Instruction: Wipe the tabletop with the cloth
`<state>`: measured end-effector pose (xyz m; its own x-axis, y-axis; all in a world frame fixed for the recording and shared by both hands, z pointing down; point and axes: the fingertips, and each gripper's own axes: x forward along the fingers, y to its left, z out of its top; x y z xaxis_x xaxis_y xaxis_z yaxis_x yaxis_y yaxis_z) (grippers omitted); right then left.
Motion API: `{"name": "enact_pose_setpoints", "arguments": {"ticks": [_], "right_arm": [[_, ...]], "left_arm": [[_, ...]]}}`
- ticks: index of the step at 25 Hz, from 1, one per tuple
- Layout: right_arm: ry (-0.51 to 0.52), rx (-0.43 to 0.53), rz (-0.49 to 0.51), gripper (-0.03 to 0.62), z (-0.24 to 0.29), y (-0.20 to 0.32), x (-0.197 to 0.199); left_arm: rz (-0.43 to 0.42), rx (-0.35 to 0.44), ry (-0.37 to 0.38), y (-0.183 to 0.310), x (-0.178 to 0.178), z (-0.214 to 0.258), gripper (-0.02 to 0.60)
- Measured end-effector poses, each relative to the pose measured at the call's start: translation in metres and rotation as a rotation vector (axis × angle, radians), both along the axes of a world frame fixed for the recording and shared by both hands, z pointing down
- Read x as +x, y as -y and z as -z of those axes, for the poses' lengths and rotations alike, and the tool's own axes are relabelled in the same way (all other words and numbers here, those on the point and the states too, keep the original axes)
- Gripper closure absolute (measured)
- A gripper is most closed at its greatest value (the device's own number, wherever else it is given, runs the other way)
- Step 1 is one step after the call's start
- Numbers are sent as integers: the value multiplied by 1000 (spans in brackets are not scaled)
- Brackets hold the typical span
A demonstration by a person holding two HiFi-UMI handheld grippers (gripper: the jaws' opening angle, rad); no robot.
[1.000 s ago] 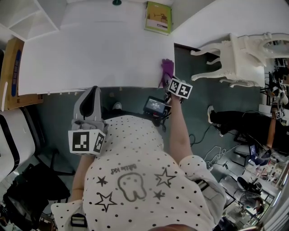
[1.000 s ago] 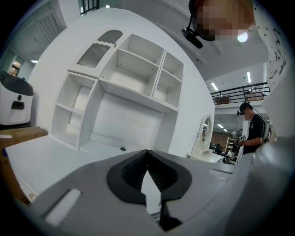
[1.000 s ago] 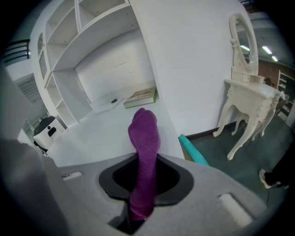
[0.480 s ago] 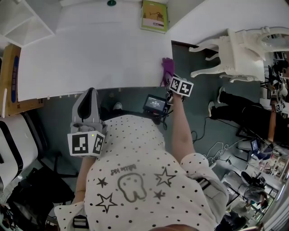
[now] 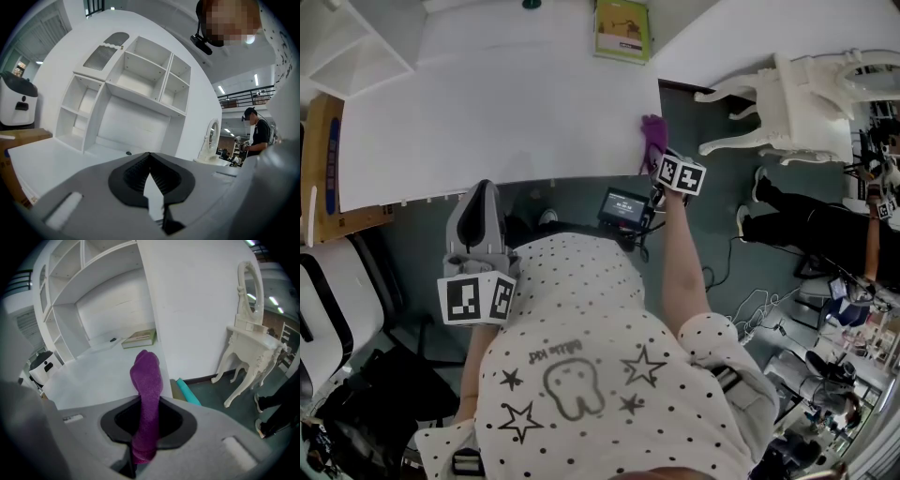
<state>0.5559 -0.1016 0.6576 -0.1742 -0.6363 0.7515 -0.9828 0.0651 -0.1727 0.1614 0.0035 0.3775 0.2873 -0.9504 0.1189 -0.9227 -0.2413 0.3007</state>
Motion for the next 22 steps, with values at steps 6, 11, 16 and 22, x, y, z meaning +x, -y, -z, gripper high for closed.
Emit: {"name": "enact_pose_setpoints", "arguments": {"ticks": [6,11,16,22], "right_arm": [[-60,3,35,523,0,2,2],[-62,3,2,523,1,4,2],[53,120,-93,523,32,-3,-12],[115,321,-89,523,103,-26,-52]], "left_arm": [[8,2,11,-3,-8,1,581],[19,0,15,-9,-20,0,581],[18,-5,10,-14,-34,-1,581],[-38,-7,15,-18,-47,-2,581]]}}
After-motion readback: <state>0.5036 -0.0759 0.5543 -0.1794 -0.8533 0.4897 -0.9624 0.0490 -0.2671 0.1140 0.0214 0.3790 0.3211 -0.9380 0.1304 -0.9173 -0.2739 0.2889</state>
